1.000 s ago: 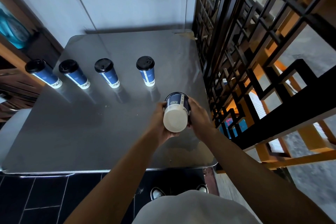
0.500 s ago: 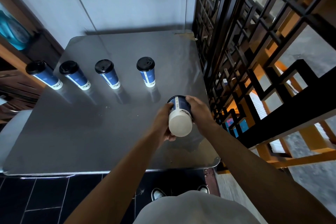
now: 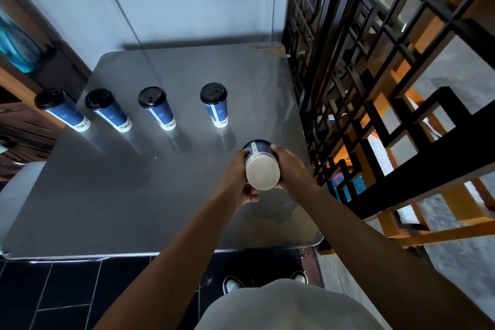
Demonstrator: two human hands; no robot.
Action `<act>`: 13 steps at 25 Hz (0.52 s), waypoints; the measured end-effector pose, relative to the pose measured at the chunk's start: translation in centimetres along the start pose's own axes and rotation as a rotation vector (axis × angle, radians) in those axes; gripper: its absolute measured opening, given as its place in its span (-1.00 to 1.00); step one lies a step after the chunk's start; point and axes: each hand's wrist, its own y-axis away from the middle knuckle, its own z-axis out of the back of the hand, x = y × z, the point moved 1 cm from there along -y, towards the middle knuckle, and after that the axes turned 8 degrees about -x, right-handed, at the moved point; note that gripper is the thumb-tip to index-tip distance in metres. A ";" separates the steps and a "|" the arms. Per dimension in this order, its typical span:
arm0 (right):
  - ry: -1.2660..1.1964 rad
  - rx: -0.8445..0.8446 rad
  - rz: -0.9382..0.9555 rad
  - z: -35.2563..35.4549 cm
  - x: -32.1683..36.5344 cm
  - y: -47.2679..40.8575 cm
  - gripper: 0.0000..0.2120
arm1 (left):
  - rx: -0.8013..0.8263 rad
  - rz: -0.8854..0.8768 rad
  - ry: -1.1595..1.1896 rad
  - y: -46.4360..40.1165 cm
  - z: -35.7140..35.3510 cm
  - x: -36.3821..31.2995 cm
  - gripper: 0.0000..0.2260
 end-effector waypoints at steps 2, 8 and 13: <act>0.008 0.002 0.001 -0.2 0.1 0.0 -0.71 | -0.003 0.011 0.002 -0.2 0.1 -0.2 -0.61; -0.024 0.019 -0.061 -0.1 -0.5 -0.1 -0.69 | 0.006 0.037 -0.134 -1.3 1.0 -0.5 -0.62; -0.105 0.247 -0.053 0.8 -2.2 -0.1 -0.71 | -0.051 -0.199 -0.275 -2.1 2.7 -0.1 -0.28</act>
